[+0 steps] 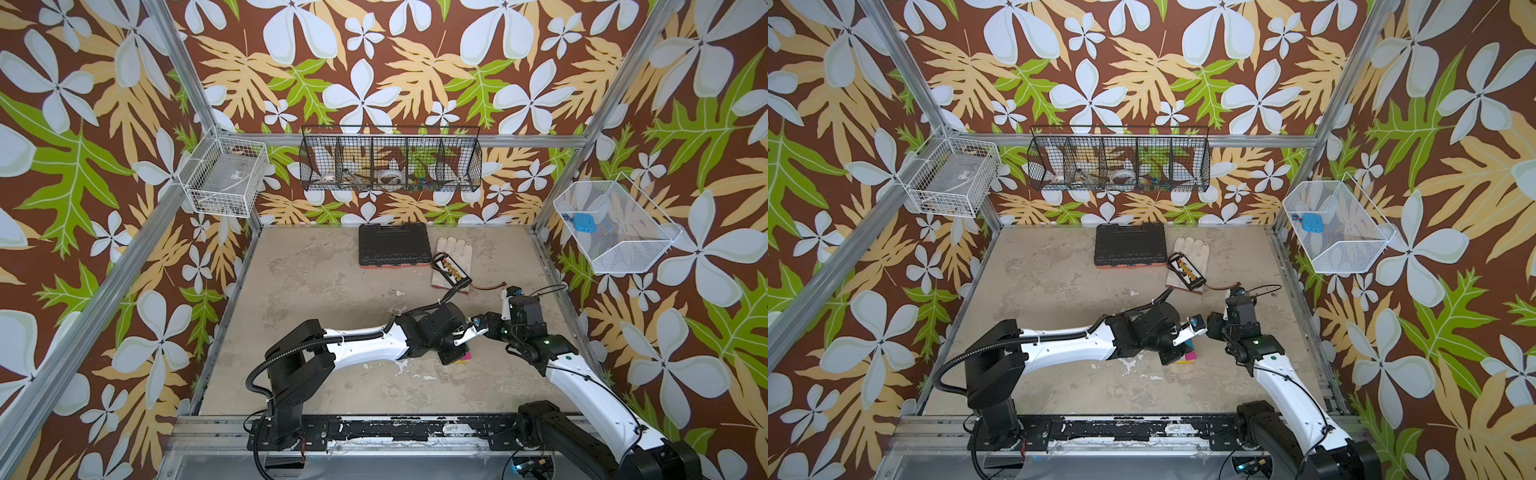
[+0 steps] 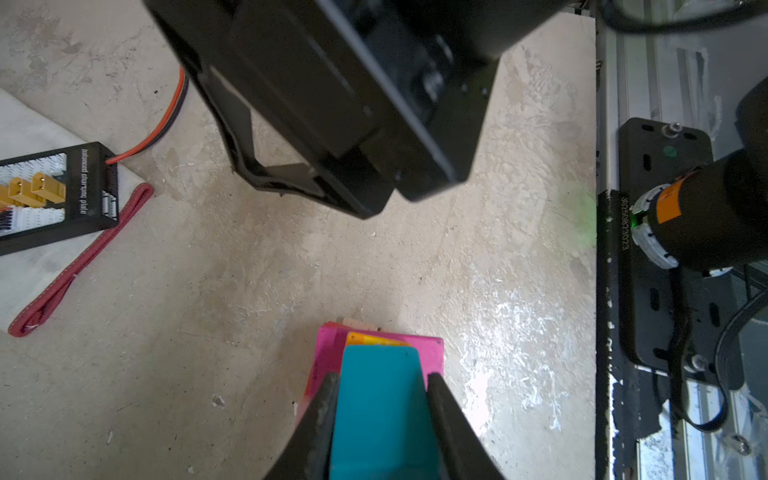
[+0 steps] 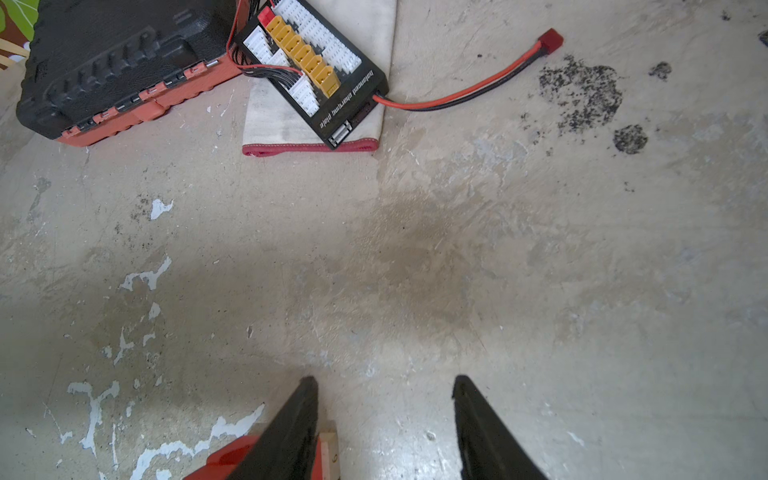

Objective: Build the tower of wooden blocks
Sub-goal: 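Lower the teal block onto the stack top with the left gripper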

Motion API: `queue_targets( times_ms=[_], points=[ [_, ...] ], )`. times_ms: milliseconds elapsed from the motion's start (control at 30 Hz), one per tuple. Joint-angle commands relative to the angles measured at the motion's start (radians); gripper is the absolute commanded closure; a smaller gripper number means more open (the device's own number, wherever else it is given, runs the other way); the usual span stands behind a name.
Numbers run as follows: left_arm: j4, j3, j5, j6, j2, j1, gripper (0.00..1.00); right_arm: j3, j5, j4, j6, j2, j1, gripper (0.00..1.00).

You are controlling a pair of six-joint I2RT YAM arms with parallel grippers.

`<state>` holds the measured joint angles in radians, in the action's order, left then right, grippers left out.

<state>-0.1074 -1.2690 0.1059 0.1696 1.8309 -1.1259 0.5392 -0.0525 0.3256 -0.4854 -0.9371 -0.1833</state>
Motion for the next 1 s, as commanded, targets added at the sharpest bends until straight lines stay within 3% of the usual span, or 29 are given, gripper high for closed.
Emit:
queue_targets(
  times_ms=[0, 700, 967],
  points=[
    [0.009, -0.009, -0.011, 0.004, 0.004, 0.002, 1.00, 0.001, -0.007, -0.016, 0.008, -0.004, 0.001, 0.47],
    [-0.012, -0.044, -0.039, -0.005, 0.043, 0.002, 1.00, 0.003, -0.024, -0.019, 0.011, -0.017, 0.001, 0.47],
    [-0.014, -0.037, -0.055, -0.010, 0.034, 0.001, 0.95, 0.003, -0.025, -0.019, 0.011, -0.019, 0.000, 0.48]
  ],
)
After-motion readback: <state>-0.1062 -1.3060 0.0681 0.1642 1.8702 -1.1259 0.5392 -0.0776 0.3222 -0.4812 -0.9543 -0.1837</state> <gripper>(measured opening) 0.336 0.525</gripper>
